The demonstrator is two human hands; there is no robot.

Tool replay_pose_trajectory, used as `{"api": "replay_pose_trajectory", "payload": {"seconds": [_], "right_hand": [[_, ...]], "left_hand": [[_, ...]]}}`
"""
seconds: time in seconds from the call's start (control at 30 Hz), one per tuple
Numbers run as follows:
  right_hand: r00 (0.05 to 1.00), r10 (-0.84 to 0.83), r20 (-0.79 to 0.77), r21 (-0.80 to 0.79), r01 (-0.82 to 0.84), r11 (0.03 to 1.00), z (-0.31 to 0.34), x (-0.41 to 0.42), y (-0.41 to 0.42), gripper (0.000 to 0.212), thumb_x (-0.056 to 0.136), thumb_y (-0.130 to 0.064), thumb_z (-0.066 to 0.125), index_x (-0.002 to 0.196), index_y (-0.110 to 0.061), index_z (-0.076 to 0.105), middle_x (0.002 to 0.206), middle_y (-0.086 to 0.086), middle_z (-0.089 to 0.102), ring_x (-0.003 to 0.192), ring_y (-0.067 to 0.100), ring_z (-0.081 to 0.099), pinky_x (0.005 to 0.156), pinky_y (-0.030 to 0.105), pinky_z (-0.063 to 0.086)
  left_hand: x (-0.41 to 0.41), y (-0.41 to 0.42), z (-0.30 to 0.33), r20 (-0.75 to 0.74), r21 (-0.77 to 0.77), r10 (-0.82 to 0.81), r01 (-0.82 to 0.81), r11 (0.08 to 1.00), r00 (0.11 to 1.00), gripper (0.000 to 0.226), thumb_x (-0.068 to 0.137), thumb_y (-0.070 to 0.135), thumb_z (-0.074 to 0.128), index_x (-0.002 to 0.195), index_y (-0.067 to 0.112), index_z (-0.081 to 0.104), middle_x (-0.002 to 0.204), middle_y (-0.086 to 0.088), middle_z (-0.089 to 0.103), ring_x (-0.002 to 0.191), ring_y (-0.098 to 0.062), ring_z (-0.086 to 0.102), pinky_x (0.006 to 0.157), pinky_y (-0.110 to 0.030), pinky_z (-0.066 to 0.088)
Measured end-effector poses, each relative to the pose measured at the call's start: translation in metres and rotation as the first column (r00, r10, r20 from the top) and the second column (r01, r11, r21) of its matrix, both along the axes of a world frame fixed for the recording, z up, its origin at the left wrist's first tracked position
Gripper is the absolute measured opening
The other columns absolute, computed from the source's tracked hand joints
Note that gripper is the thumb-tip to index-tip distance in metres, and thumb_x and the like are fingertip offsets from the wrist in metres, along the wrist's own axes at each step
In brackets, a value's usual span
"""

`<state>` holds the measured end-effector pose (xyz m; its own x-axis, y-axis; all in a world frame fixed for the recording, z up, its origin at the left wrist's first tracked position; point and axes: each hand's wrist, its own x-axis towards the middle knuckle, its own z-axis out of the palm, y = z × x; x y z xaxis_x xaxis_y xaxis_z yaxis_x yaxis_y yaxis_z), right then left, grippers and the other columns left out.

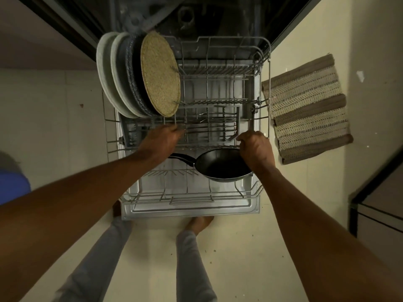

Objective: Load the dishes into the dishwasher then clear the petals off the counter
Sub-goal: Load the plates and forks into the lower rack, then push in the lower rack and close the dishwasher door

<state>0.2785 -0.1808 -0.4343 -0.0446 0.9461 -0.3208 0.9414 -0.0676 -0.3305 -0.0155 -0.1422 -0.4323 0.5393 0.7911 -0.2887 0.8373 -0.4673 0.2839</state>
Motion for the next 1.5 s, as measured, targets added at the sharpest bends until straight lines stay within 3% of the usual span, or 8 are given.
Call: {"api": "replay_pose_trajectory", "payload": {"seconds": [0.13, 0.37, 0.53, 0.6, 0.67, 0.93, 1.13, 1.5], "right_hand": [[0.999, -0.029, 0.014, 0.01, 0.029, 1.0, 0.023, -0.006, -0.022, 0.026, 0.092, -0.003, 0.065, 0.116, -0.008, 0.073, 0.117, 0.012, 0.071, 0.112, 0.034, 0.063, 0.094, 0.044, 0.054], [0.997, -0.082, 0.0, 0.071, 0.082, 0.994, 0.047, -0.053, -0.097, 0.028, 0.094, -0.011, 0.06, 0.121, -0.008, 0.067, 0.123, 0.013, 0.065, 0.113, 0.03, 0.058, 0.093, 0.044, 0.056], [1.0, 0.01, -0.023, 0.066, -0.008, 0.998, 0.034, -0.085, -0.176, 0.028, 0.093, -0.017, 0.072, 0.121, -0.011, 0.068, 0.119, 0.01, 0.066, 0.111, 0.027, 0.061, 0.093, 0.045, 0.056], [0.998, 0.053, -0.029, 0.005, -0.053, 0.999, 0.026, -0.092, -0.198, 0.03, 0.096, -0.027, 0.07, 0.123, -0.012, 0.068, 0.122, 0.008, 0.066, 0.113, 0.027, 0.061, 0.093, 0.044, 0.057], [0.999, 0.011, -0.047, -0.052, -0.014, 0.999, 0.022, -0.096, -0.208, 0.035, 0.097, -0.035, 0.069, 0.125, -0.014, 0.069, 0.126, 0.007, 0.066, 0.116, 0.025, 0.06, 0.095, 0.038, 0.056], [0.993, 0.118, -0.003, -0.147, -0.117, 0.982, 0.024, -0.099, -0.175, 0.04, 0.073, -0.019, 0.093, 0.108, -0.016, 0.075, 0.105, 0.003, 0.067, 0.089, 0.018, 0.065, 0.065, 0.024, 0.058], [0.965, 0.26, 0.016, -0.132, -0.256, 0.958, 0.016, -0.094, -0.155, 0.048, 0.064, -0.006, 0.093, 0.107, -0.016, 0.074, 0.104, 0.003, 0.067, 0.087, 0.02, 0.065, 0.06, 0.027, 0.058], [0.992, 0.126, 0.014, 0.047, -0.126, 0.991, 0.008, -0.102, -0.087, 0.034, 0.068, 0.006, 0.085, 0.094, -0.016, 0.077, 0.092, -0.002, 0.066, 0.082, 0.016, 0.062, 0.058, 0.026, 0.054]], "left_hand": [[-0.012, -0.029, 0.011, -0.002, -0.003, 0.02, -0.02, 1.0, 1.0, 0.03, 0.074, -0.004, 0.078, 0.101, 0.006, 0.068, 0.088, -0.01, 0.066, 0.073, -0.028, 0.065, 0.053, -0.031, 0.049], [-0.018, -0.106, 0.022, -0.069, 0.031, 0.048, -0.046, 0.998, 0.996, 0.034, 0.085, 0.003, 0.071, 0.118, -0.003, 0.063, 0.109, -0.02, 0.067, 0.099, -0.037, 0.062, 0.089, -0.047, 0.054], [-0.015, -0.163, 0.036, -0.036, -0.207, 0.036, -0.043, 0.977, 0.999, 0.036, 0.089, 0.027, 0.075, 0.117, 0.006, 0.069, 0.115, -0.012, 0.068, 0.105, -0.028, 0.064, 0.091, -0.037, 0.055], [-0.008, -0.18, 0.04, -0.072, -0.435, 0.145, -0.161, 0.886, 0.987, 0.053, 0.103, 0.045, 0.049, 0.144, 0.012, 0.049, 0.142, -0.008, 0.054, 0.13, -0.024, 0.049, 0.108, -0.036, 0.042], [-0.005, -0.193, 0.032, -0.125, -0.487, 0.117, -0.164, 0.858, 0.985, 0.06, 0.105, 0.051, 0.039, 0.154, 0.016, 0.034, 0.155, -0.005, 0.04, 0.142, -0.023, 0.037, 0.116, -0.036, 0.034], [0.022, -0.154, 0.031, -0.277, -0.385, -0.116, 0.001, 0.923, 0.954, 0.037, 0.094, 0.005, 0.057, 0.131, 0.011, 0.056, 0.124, -0.008, 0.061, 0.116, -0.025, 0.054, 0.096, -0.036, 0.047], [0.025, -0.145, 0.03, -0.342, -0.366, -0.197, 0.062, 0.928, 0.919, 0.03, 0.093, 0.006, 0.059, 0.123, 0.008, 0.062, 0.115, -0.01, 0.064, 0.11, -0.025, 0.054, 0.09, -0.038, 0.051], [0.024, -0.078, 0.033, -0.353, -0.303, -0.139, 0.028, 0.953, 0.925, 0.034, 0.091, 0.003, 0.063, 0.125, 0.007, 0.061, 0.121, -0.01, 0.061, 0.12, -0.028, 0.048, 0.098, -0.04, 0.048]]}}
